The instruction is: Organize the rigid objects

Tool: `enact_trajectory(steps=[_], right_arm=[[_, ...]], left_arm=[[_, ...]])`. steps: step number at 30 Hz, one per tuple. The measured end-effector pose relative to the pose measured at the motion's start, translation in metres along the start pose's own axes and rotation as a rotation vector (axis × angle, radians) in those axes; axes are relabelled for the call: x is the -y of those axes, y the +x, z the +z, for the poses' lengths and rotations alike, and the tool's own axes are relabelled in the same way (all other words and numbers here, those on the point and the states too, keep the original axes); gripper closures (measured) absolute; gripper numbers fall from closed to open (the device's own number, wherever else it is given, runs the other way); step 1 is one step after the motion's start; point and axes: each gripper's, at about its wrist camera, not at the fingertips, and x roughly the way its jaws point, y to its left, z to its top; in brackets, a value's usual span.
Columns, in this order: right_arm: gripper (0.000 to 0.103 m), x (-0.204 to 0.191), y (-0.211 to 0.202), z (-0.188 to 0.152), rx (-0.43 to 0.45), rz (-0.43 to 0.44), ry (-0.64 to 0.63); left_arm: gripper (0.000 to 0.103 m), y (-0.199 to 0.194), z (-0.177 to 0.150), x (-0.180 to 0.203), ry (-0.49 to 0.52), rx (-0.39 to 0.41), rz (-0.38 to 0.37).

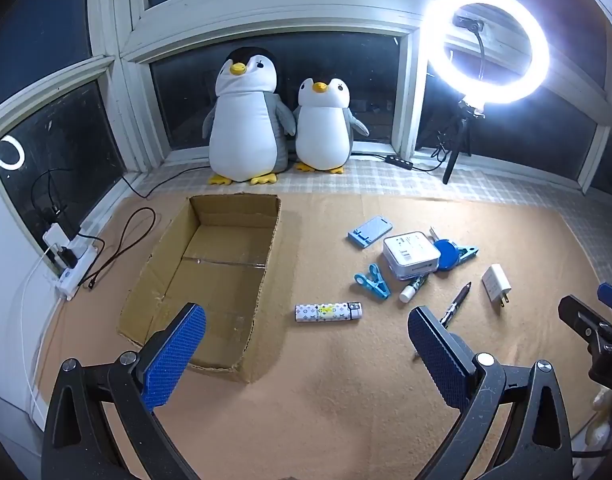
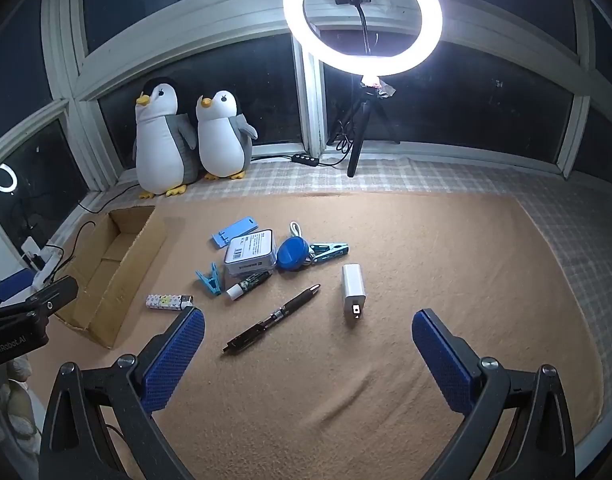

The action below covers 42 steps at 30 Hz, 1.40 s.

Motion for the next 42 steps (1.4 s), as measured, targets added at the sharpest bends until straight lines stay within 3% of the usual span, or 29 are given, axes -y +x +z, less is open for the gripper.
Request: enact_trajectory(steps=[42], right_arm=[[0.000, -0.0048, 0.0050, -0.0040, -0.033, 0.000, 0.007]], left_arm=[[0.000, -0.0021, 0.0023, 0.0066, 0.006, 0.010, -0.014]])
